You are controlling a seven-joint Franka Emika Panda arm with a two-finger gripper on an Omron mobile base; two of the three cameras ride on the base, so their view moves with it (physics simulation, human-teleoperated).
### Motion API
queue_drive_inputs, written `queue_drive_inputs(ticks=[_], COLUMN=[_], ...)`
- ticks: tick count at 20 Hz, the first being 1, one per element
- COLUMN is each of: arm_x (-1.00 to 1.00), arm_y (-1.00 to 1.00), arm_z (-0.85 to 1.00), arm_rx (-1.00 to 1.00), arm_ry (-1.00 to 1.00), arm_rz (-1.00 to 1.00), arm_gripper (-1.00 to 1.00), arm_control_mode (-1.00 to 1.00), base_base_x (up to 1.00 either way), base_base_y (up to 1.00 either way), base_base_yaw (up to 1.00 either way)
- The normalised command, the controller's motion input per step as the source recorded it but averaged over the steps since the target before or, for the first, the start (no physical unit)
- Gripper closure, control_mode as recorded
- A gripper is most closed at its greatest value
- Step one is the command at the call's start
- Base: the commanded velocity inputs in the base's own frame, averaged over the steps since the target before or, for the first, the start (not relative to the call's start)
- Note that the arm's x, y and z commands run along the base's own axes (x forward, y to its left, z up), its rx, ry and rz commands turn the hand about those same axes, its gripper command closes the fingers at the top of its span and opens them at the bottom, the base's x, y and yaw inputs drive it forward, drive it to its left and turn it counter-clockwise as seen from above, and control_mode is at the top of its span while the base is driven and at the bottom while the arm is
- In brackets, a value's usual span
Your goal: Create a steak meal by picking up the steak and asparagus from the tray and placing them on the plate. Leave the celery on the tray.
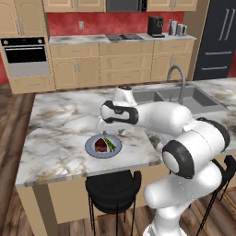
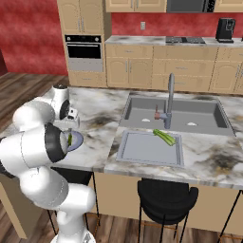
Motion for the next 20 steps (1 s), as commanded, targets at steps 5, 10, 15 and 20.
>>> queue_drive_inputs(ticks=[5,10,15,20], arm_x=[-0.96,-0.43,-0.32,-0.21], arm_y=[-0.54,-0.89,-0.94,-0.91], arm_z=[0.53,0.05,0.0,0.0], arm_rx=[0.0,0.05,0.06,0.06], arm_ry=[-0.35,-0.1,0.0,0.0], arm_rz=[0.0,0.08,0.11,0.08], arm_gripper=[-1.0,-1.0,-1.0,-1.0], arm_control_mode=[-1.0,-1.0,-1.0,-1.0], base_base_x=[0.0,0.0,0.0,0.0], base_base_y=[0.0,0.0,0.0,0.0], base_base_yaw=[0.0,0.0,0.0,0.0])
